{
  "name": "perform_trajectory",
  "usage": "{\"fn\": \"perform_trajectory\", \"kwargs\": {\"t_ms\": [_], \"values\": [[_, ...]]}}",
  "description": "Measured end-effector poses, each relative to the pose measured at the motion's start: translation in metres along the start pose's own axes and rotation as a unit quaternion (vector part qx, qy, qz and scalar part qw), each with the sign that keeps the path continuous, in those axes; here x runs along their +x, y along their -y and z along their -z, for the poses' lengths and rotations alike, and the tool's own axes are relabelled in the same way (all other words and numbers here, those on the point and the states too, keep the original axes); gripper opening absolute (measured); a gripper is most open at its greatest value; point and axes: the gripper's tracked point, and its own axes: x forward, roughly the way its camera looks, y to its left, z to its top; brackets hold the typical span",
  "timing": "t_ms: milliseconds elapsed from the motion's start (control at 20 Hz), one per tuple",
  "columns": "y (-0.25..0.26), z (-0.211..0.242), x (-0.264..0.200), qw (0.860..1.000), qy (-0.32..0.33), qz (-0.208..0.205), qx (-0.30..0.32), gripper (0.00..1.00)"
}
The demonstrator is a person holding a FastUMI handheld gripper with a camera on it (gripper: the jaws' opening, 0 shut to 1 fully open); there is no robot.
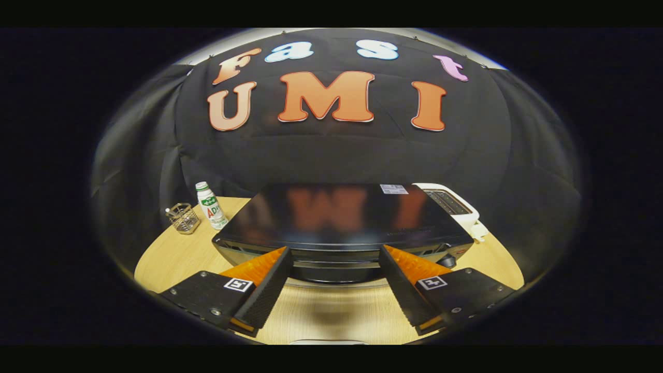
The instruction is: Open the toaster oven, put the food inside, and close the toaster oven door.
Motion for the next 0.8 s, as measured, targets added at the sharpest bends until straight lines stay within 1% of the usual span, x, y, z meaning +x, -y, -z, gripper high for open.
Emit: {"fn": "perform_trajectory", "kwargs": {"t_ms": [200,250,300,450,550,800], "values": [[0.0,0.018,-0.021,1.0,0.001,0.006,-0.005,0.99],[0.002,0.026,-0.025,1.0,-0.003,0.006,0.005,0.99],[0.001,0.032,-0.034,1.0,-0.003,0.006,0.028,1.0],[0.002,0.051,-0.048,1.0,0.007,0.007,0.017,0.99],[0.002,0.066,-0.055,1.0,0.0,0.007,0.025,0.99],[0.001,0.1,-0.068,1.0,-0.014,0.006,0.022,0.99]]}}
